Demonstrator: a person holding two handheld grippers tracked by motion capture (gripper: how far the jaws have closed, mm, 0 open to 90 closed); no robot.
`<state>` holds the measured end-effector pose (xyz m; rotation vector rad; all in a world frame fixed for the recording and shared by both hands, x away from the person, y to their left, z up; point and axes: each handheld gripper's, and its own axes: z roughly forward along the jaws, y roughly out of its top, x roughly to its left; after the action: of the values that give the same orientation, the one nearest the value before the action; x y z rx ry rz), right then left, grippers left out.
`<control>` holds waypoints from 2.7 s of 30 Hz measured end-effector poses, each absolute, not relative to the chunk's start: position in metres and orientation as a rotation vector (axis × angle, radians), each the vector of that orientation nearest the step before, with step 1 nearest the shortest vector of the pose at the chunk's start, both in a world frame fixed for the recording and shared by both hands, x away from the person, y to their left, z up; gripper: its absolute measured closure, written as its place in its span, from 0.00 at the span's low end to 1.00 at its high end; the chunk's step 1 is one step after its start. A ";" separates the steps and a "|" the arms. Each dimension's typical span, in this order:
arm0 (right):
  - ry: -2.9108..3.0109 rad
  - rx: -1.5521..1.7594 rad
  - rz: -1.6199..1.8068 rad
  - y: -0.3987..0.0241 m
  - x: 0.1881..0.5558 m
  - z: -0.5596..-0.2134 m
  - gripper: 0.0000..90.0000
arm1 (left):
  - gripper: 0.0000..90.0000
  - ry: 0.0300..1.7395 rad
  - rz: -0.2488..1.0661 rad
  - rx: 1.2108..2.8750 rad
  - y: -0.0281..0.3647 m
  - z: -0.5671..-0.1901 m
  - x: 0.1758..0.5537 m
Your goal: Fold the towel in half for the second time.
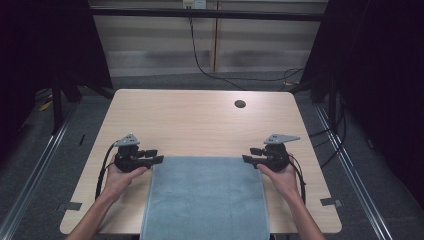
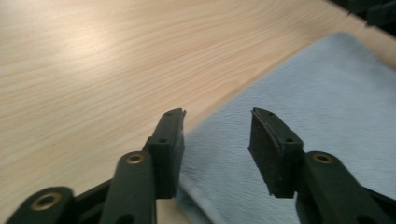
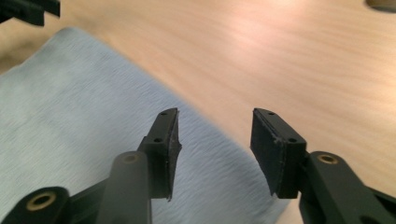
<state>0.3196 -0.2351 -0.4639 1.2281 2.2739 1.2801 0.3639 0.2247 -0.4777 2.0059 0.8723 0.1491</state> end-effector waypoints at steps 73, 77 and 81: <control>2.177 1.100 1.454 -0.260 0.297 -0.410 0.92 | 0.93 0.694 0.173 1.877 0.223 -0.412 0.362; 2.149 1.108 1.459 -0.259 0.315 -0.402 0.92 | 0.93 0.713 0.196 1.886 0.221 -0.407 0.375; 2.131 1.118 1.454 -0.256 0.332 -0.398 0.92 | 0.93 0.758 0.206 1.889 0.219 -0.408 0.397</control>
<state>0.3318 -0.2563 -0.3979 1.1184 2.1308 1.4540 0.3974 0.2187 -0.4078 1.8885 0.7582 0.2060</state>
